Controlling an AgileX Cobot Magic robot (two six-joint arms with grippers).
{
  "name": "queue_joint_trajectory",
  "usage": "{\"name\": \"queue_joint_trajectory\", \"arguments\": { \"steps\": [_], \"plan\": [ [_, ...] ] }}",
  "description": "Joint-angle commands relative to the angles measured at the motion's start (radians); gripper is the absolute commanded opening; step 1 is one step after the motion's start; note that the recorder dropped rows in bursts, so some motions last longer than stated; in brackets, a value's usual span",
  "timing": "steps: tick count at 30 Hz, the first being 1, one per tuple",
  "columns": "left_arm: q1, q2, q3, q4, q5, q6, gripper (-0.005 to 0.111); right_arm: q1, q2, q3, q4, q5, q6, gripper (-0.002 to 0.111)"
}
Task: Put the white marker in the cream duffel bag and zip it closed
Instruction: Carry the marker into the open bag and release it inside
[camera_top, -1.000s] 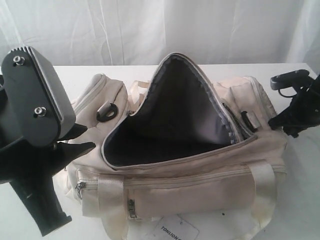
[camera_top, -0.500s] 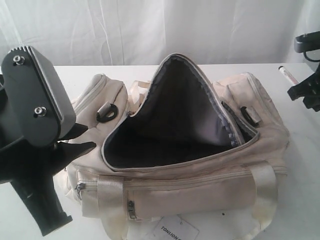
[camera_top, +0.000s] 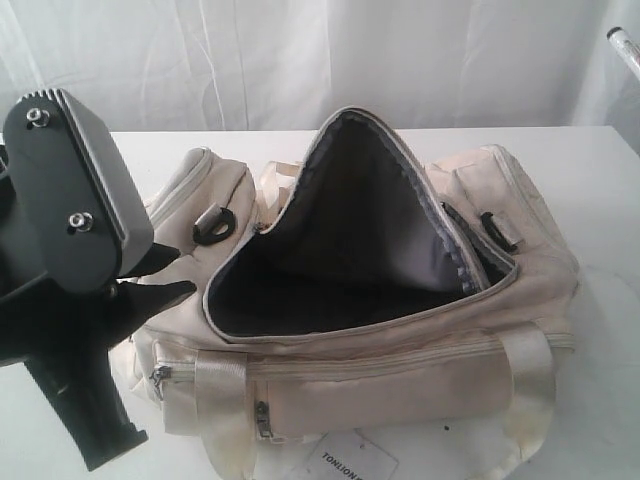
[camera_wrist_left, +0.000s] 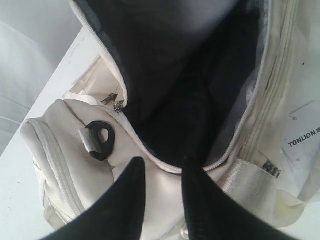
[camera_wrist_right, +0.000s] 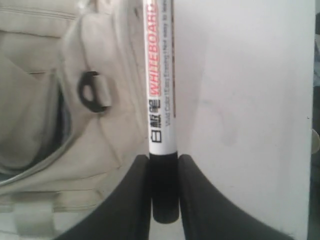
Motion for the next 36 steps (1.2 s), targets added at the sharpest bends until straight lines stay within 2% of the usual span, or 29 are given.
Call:
{"name": "queue_joint_trajectory", "arguments": {
  "steps": [1,8,19,36],
  "plan": [
    [-0.005,-0.008,-0.006,0.013,-0.007,-0.01,0.032,0.047,-0.096,0.003,0.079,0.069,-0.023,0.0],
    [-0.005,-0.008,-0.006,0.013,-0.007,-0.01,0.032,0.157,-0.13,0.003,0.238,0.129,-0.093,0.0],
    [-0.005,-0.008,-0.006,0.025,0.003,-0.01,0.032,0.339,-0.13,0.124,0.303,0.122,-0.115,0.0],
    [-0.005,-0.008,-0.006,0.032,0.001,-0.051,0.032,0.543,-0.029,0.13,0.337,-0.016,-0.115,0.0]
  ]
}}
